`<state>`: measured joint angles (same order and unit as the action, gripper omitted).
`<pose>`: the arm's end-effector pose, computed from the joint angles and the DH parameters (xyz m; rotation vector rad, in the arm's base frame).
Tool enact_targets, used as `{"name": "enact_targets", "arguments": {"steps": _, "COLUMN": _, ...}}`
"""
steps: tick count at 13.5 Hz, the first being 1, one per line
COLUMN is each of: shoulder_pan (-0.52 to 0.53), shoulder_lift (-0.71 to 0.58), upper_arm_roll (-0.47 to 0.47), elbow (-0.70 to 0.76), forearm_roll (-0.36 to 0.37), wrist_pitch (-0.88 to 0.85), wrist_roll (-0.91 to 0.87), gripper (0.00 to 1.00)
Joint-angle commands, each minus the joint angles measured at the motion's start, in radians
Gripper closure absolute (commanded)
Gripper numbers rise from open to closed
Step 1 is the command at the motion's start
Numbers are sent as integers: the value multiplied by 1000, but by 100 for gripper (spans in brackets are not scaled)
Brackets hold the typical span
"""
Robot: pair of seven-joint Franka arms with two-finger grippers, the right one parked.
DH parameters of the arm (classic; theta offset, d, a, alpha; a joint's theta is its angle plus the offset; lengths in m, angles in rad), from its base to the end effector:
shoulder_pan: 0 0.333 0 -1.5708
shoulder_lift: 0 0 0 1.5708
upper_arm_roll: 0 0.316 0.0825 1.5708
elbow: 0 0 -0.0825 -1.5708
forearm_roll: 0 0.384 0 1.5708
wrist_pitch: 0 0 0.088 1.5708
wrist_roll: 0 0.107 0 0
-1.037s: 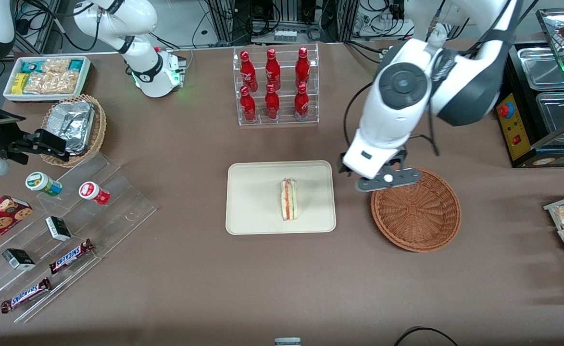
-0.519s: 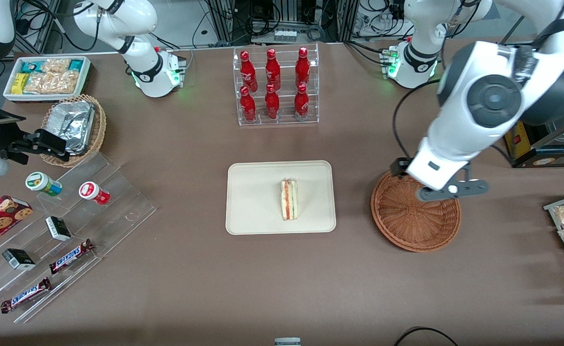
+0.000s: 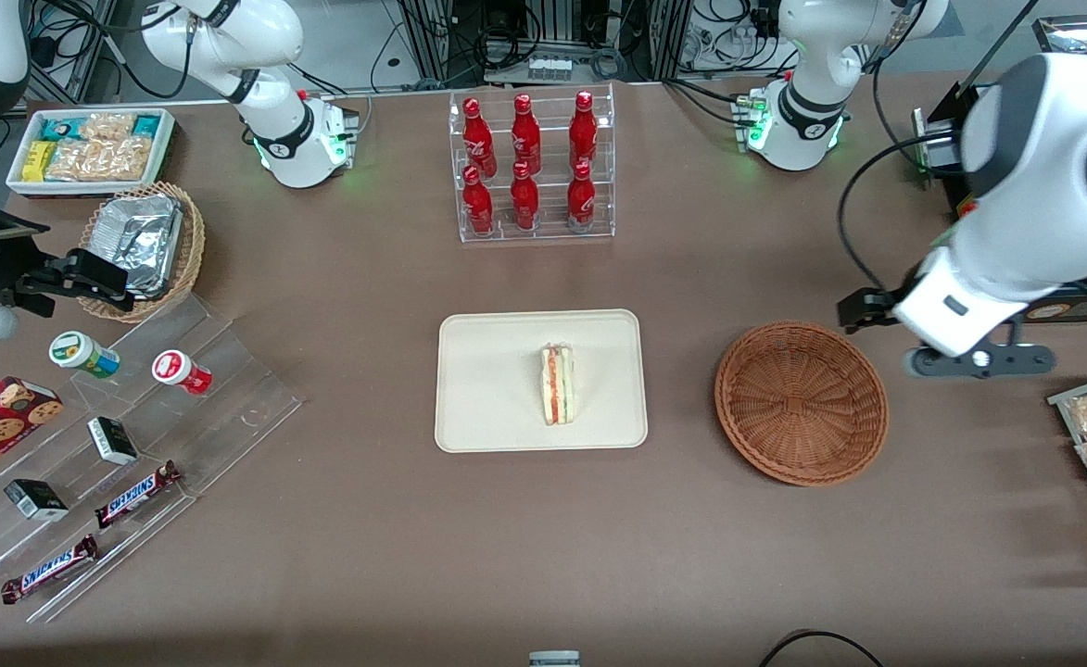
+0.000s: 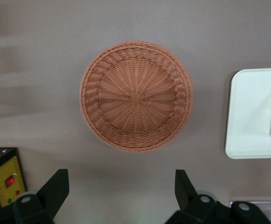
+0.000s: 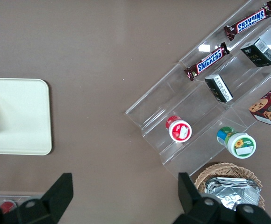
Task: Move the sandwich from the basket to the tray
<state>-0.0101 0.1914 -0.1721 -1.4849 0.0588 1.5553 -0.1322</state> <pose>0.5982 -0.0945 0.5538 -3.0914 0.0795 0.1744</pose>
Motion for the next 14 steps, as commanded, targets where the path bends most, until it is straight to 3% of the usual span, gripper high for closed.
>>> {"name": "enact_targets", "arguments": {"steps": 1, "shoulder_pan": -1, "shoulder_lift": -35, "upper_arm_roll": 81, "elbow": -31, "forearm_roll": -28, "wrist_pitch": -11, "wrist_roll": 156, "gripper": 0}}
{"name": "enact_targets", "arguments": {"steps": 4, "shoulder_pan": -8, "shoulder_lift": -33, "upper_arm_roll": 135, "elbow": -28, "forearm_roll": -30, "wrist_pitch": -30, "wrist_roll": 178, "gripper": 0}}
{"name": "enact_targets", "arguments": {"steps": 14, "shoulder_pan": -22, "shoulder_lift": -32, "upper_arm_roll": 163, "elbow": -2, "forearm_roll": -14, "wrist_pitch": -34, "wrist_roll": 177, "gripper": 0}}
